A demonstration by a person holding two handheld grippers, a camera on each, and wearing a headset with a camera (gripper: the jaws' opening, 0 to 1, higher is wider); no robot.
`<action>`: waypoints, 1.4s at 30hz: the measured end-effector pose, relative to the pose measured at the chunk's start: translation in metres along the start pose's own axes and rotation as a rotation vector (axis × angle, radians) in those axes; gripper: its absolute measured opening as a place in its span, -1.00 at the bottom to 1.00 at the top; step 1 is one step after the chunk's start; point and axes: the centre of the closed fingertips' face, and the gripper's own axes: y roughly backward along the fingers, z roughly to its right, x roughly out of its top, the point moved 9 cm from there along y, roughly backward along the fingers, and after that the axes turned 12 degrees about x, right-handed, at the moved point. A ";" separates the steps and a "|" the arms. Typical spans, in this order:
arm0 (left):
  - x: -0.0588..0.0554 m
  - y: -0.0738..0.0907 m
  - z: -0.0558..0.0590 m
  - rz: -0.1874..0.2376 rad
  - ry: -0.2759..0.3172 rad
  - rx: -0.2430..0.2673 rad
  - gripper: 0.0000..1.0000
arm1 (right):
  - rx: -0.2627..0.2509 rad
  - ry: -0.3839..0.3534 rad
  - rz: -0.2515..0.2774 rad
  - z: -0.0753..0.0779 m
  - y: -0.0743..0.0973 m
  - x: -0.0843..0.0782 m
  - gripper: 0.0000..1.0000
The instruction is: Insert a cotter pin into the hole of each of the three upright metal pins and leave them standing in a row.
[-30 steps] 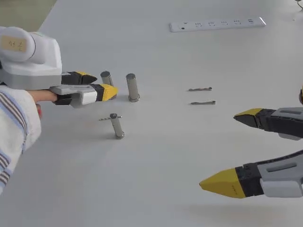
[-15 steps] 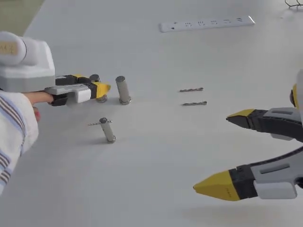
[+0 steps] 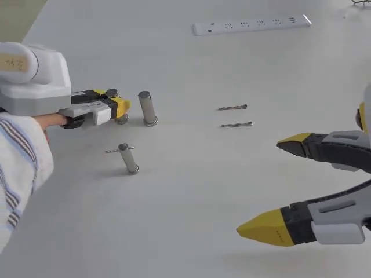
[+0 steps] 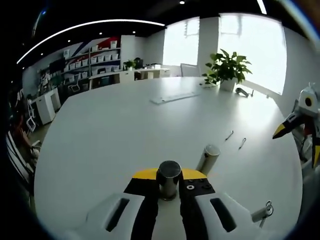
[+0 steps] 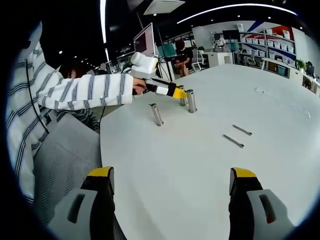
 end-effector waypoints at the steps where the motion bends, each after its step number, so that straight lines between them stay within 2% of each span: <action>1: 0.000 0.000 0.000 0.003 -0.002 -0.001 -0.78 | 0.001 0.002 -0.001 0.000 0.000 0.000 0.89; 6: 0.000 0.000 0.001 0.006 -0.021 -0.002 -0.79 | -0.002 -0.002 0.008 0.001 -0.001 0.001 0.89; 15: 0.001 0.003 0.000 -0.002 0.025 0.019 -0.80 | -0.002 -0.004 0.011 0.000 -0.003 0.001 0.89; 17: 0.001 0.006 0.001 -0.004 -0.001 0.034 -0.81 | -0.001 -0.010 0.016 0.000 -0.003 0.001 0.89; 24: 0.018 0.019 -0.006 0.052 0.029 0.061 -0.81 | -0.007 0.003 0.023 -0.001 -0.003 0.005 0.89; 29: 0.028 0.034 -0.009 0.053 0.051 0.092 -0.81 | -0.013 0.011 0.034 -0.001 -0.002 0.008 0.89; 31: 0.031 0.044 -0.006 0.059 0.034 0.094 -0.81 | -0.014 0.012 0.036 -0.001 -0.001 0.008 0.88; 38: 0.042 0.073 0.006 0.071 0.065 0.090 -0.81 | -0.013 0.021 0.032 -0.003 0.000 0.007 0.87; 40: 0.043 0.079 0.011 0.057 0.132 0.086 -0.81 | -0.015 0.022 0.037 -0.003 0.001 0.008 0.87; 41: 0.044 0.083 0.014 0.057 0.138 0.076 -0.81 | -0.015 0.023 0.039 -0.003 0.001 0.008 0.87; 42: 0.045 0.087 0.018 0.069 0.104 0.073 -0.81 | -0.015 0.024 0.040 -0.003 0.001 0.008 0.87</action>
